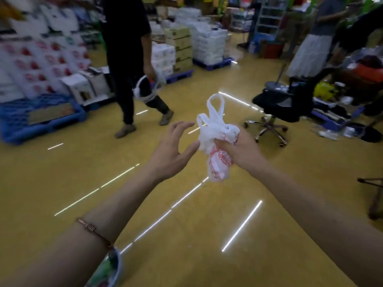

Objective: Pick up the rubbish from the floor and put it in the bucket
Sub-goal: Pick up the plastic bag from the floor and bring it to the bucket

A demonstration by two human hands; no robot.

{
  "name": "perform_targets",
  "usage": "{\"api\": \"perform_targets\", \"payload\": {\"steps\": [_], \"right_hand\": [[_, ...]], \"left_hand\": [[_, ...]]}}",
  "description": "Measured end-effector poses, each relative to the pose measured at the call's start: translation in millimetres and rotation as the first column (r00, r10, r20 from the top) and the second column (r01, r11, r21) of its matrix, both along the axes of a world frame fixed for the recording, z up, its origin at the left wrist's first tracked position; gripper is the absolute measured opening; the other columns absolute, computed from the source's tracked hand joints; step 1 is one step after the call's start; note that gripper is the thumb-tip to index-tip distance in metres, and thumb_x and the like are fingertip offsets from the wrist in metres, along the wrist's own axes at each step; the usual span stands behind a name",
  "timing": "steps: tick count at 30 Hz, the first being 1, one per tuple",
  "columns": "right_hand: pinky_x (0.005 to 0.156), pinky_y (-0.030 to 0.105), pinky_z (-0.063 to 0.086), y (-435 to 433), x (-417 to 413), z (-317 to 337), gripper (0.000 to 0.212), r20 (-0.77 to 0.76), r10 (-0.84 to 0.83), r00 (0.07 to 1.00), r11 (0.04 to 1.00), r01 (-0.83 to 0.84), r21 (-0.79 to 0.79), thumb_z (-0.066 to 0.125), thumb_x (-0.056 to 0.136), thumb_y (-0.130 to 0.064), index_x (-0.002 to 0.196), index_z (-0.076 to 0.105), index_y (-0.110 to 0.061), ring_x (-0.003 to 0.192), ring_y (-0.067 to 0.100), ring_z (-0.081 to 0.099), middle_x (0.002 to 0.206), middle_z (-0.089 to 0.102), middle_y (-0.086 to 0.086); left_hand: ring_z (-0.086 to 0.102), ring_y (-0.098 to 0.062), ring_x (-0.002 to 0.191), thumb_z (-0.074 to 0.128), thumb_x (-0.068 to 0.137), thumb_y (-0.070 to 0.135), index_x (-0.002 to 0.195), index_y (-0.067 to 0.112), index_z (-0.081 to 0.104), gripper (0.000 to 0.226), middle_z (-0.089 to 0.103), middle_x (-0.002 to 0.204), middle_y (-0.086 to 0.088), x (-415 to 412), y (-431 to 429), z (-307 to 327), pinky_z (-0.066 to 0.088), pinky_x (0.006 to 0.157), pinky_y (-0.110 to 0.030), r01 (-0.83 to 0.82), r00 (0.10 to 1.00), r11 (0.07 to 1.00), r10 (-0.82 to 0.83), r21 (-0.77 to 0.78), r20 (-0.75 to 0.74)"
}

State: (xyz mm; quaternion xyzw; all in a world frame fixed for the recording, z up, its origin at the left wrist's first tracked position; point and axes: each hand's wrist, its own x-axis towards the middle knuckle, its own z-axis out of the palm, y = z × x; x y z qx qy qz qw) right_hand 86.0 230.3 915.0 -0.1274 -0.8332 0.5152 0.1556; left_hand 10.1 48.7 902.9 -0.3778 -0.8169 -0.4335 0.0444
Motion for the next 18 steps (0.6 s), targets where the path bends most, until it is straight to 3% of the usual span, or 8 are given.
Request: {"api": "perform_targets", "payload": {"steps": [5, 9, 12, 15, 18], "right_hand": [[0.065, 0.02, 0.046, -91, -39, -5, 0.022, 0.034, 0.228, 0.973, 0.974, -0.228, -0.001, 0.063, 0.087, -0.024, 0.108, 0.054, -0.026, 0.084, 0.006, 0.061, 0.09, 0.062, -0.014], [0.066, 0.023, 0.048, -174, -69, -12, 0.023, 0.075, 0.39, 0.918, 0.921, -0.39, -0.006, 0.063, 0.087, -0.022, 0.108, 0.055, -0.025, 0.086, 0.009, 0.064, 0.092, 0.065, -0.01], [0.066, 0.024, 0.05, -242, -86, -22, 0.023, 0.099, 0.494, 0.864, 0.868, -0.497, 0.006, 0.063, 0.087, -0.021, 0.109, 0.06, -0.019, 0.088, 0.013, 0.066, 0.095, 0.069, -0.003], [0.064, 0.021, 0.047, -311, -96, -34, 0.024, 0.128, 0.562, 0.817, 0.823, -0.568, 0.013, 0.063, 0.086, -0.023, 0.109, 0.061, -0.017, 0.088, 0.012, 0.066, 0.096, 0.068, -0.003], [0.06, 0.013, 0.044, -371, -103, -48, 0.023, 0.14, 0.584, 0.799, 0.802, -0.595, 0.046, 0.063, 0.086, -0.022, 0.109, 0.062, -0.017, 0.083, 0.006, 0.062, 0.094, 0.067, -0.005]], "left_hand": [[0.041, -0.008, 0.118, 0.055, 0.091, 0.037, 0.135, 0.026, 0.042, 0.047, 0.04, 0.134, 0.003, 2, -106, -5, 0.034, 0.102, -0.026, -0.225, 0.974, 0.974, 0.226, -0.036, 0.019], [0.038, 0.017, 0.103, 0.057, 0.091, 0.026, 0.131, 0.019, 0.047, 0.042, 0.041, 0.124, 0.007, 11, -197, -7, 0.023, 0.091, 0.003, -0.391, 0.92, 0.92, 0.391, -0.022, 0.011], [0.039, 0.029, 0.098, 0.056, 0.092, 0.022, 0.12, 0.016, 0.057, 0.029, 0.046, 0.122, 0.007, 18, -267, -17, 0.023, 0.084, 0.008, -0.515, 0.856, 0.857, 0.515, -0.002, 0.031], [0.046, 0.015, 0.098, 0.056, 0.092, 0.02, 0.108, 0.015, 0.062, 0.018, 0.053, 0.115, 0.007, 25, -337, -31, 0.027, 0.087, 0.003, -0.633, 0.774, 0.774, 0.633, 0.02, 0.029], [0.049, -0.001, 0.105, 0.051, 0.089, 0.029, 0.11, 0.017, 0.062, 0.026, 0.055, 0.114, 0.008, 27, -396, -45, 0.033, 0.089, -0.01, -0.693, 0.72, 0.721, 0.69, 0.01, 0.075]]}}
